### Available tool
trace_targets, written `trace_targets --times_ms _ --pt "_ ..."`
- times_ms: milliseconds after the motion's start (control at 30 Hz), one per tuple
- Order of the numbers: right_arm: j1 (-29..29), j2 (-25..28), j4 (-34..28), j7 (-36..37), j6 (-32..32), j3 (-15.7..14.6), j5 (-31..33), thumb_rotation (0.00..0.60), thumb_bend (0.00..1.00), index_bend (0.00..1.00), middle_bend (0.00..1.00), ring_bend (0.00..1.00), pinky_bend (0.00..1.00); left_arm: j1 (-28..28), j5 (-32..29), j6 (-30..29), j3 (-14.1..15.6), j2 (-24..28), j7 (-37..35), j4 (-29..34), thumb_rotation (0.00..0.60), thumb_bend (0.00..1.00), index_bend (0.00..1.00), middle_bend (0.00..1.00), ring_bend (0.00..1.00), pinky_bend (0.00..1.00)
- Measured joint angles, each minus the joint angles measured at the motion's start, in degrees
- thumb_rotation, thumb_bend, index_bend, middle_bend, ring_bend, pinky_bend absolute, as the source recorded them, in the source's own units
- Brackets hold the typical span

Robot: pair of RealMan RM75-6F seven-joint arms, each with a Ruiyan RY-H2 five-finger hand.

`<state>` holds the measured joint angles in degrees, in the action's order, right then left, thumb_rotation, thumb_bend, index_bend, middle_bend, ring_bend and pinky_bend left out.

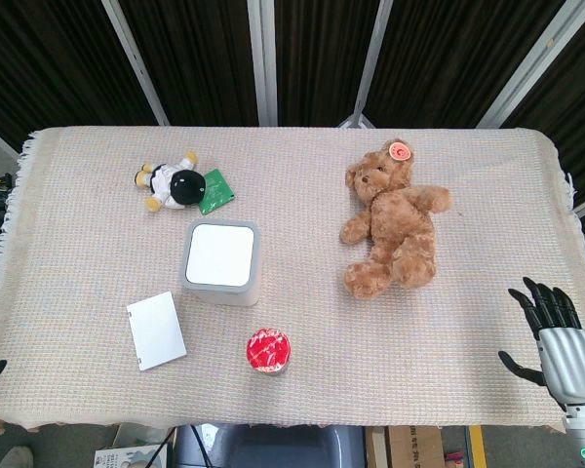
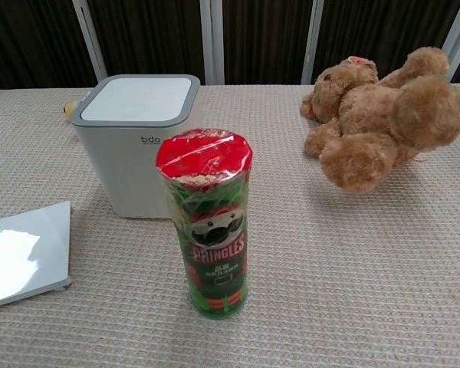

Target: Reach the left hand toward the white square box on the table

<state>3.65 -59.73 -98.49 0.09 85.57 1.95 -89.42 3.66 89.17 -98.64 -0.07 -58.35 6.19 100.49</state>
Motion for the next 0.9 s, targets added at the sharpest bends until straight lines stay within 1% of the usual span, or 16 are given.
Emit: trace_targets --times_ms 300,567,767,833,900 --pt "0.0 0.0 -0.2 0.0 0.4 -0.2 -0.8 0.600 0.19 0.15 0.04 0.00 0.00 0.6 0.4 0.0 0.1 0.4 -0.5 0.3 0.600 0.10 0.16 0.12 0.01 0.06" --pt "-0.2 0.1 -0.2 0.5 0.9 0.1 -0.4 0.600 0.19 0.15 0.04 0.00 0.00 0.0 -0.2 2.1 0.1 0.5 0.4 0.7 0.600 0.10 0.14 0.12 0.01 0.06" --pt "0.2 0.0 0.0 -0.1 -0.5 -0.1 0.0 0.600 0.19 0.15 0.04 0.00 0.00 -0.1 -0.4 3.1 0.4 0.9 1.6 1.9 0.600 0.10 0.12 0.12 0.01 0.06" --pt "0.2 0.0 -0.2 -0.3 -0.4 -0.1 -0.1 0.600 0.19 0.15 0.04 0.00 0.00 -0.2 -0.2 3.7 0.6 1.1 1.7 2.0 0.600 0.11 0.12 0.13 0.03 0.07" --pt "0.1 0.0 -0.4 -0.6 -0.3 -0.1 -0.2 0.600 0.19 0.15 0.04 0.00 0.00 -0.6 0.0 4.6 0.8 1.4 1.1 2.1 0.600 0.14 0.12 0.17 0.11 0.13"
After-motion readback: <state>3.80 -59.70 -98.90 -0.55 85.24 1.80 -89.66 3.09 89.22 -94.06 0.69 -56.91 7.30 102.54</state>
